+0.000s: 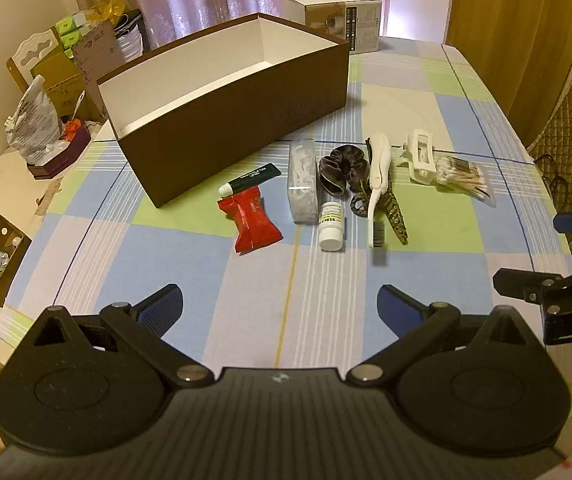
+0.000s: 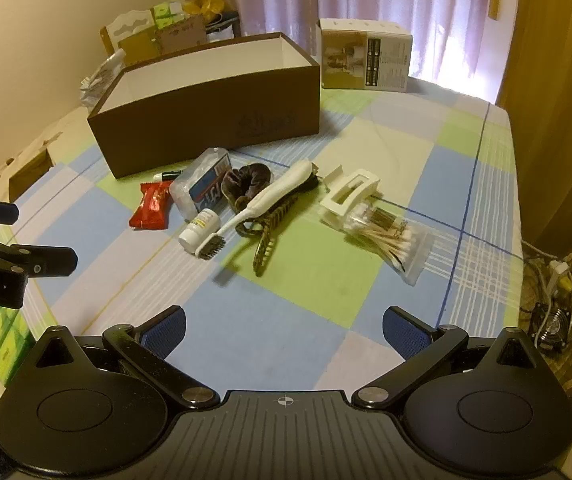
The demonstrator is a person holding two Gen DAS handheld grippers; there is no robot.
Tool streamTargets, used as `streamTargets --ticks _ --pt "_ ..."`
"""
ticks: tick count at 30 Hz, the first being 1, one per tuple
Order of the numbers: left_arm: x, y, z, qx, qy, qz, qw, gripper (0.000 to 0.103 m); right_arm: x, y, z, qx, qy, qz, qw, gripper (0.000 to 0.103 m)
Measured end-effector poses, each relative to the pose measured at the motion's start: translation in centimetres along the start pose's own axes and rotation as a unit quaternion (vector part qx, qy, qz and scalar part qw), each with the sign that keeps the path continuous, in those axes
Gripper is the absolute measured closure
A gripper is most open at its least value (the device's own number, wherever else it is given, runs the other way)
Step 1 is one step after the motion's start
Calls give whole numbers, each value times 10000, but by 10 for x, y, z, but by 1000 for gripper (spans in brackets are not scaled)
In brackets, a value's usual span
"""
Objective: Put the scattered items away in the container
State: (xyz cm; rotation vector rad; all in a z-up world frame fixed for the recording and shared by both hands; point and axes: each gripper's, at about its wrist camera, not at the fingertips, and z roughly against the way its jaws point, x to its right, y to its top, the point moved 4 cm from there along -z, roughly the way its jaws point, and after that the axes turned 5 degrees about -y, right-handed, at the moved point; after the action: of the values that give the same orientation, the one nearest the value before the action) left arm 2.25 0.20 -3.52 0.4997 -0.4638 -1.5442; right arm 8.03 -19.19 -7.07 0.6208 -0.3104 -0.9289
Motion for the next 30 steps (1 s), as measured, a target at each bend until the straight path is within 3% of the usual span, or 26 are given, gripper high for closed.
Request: streamTargets --ticks 30 --pt "-2 3 -5 -41 56 42 10000 1 2 3 -3 4 6 33 10000 2"
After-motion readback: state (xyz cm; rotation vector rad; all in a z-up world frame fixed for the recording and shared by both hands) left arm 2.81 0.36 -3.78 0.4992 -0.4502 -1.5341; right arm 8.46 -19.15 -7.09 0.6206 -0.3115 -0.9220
